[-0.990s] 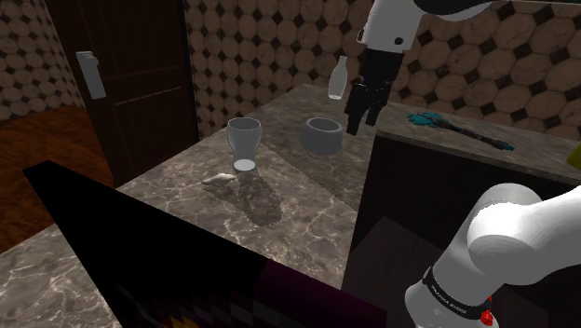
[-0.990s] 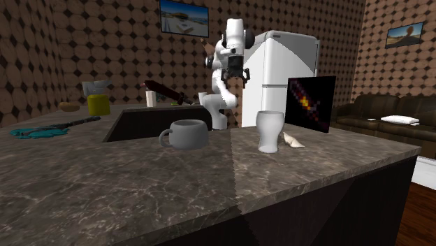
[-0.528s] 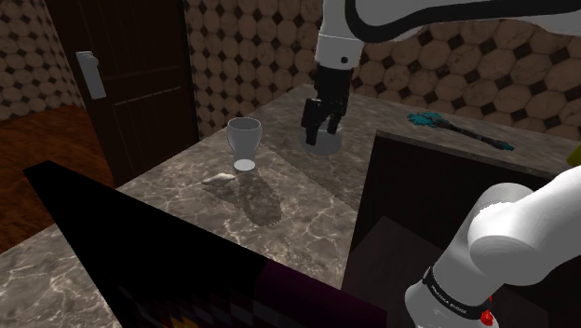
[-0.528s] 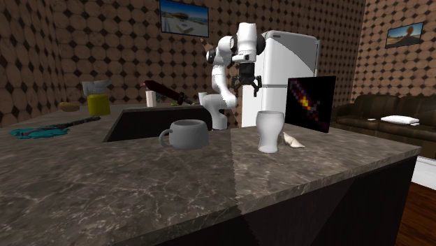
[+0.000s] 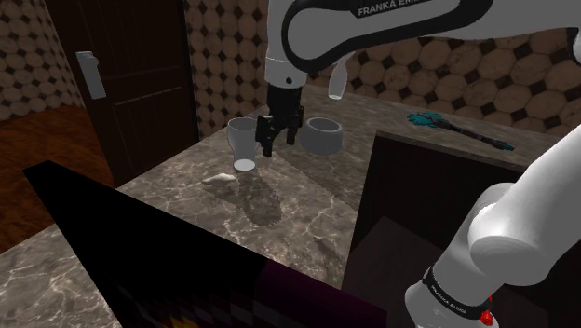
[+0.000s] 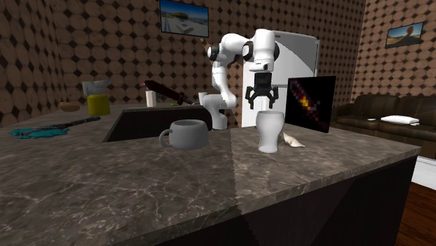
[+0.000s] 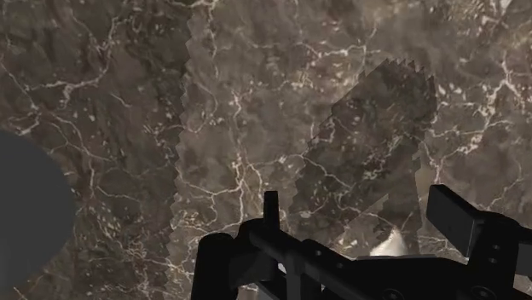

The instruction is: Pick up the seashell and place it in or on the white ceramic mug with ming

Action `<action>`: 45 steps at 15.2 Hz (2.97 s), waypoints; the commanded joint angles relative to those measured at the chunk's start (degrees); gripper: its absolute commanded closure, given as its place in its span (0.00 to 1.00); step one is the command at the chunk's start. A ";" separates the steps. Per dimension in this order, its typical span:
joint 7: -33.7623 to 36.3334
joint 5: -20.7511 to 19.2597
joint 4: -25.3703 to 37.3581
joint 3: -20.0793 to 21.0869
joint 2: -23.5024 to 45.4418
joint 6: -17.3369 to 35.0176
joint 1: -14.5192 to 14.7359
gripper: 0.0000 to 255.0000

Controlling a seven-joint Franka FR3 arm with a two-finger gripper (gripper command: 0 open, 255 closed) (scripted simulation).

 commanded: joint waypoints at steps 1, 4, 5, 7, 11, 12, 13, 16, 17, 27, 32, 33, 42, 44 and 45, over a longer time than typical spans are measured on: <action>1.05 -1.18 2.29 1.02 3.99 1.62 0.32 0.00; 2.90 -3.58 7.06 2.33 10.70 3.25 1.02 0.00; 3.53 -4.47 8.80 2.67 12.96 3.64 1.35 0.00; 4.77 -6.35 12.52 3.21 17.55 4.18 2.15 0.00; 6.97 -10.21 21.05 3.69 26.91 4.29 4.39 0.00; 7.42 -11.15 23.43 3.69 29.29 4.10 5.08 0.00; 7.47 -11.29 23.83 3.64 29.67 4.07 5.24 0.00; 7.68 -11.60 22.38 3.49 30.33 6.12 5.27 0.00; 7.76 -11.71 21.93 3.45 30.57 6.80 5.28 0.00; 8.05 -12.16 20.43 3.26 31.52 9.19 5.34 0.00; 8.05 -12.16 20.45 3.26 31.52 9.17 5.34 1.00; 8.05 -12.16 20.44 3.26 31.52 9.18 5.34 1.00; 7.70 -11.65 22.06 3.47 30.42 6.53 5.24 1.00; 7.53 -11.42 22.96 3.56 29.94 5.18 5.21 1.00; 7.46 -11.31 23.43 3.60 29.72 4.50 5.20 1.00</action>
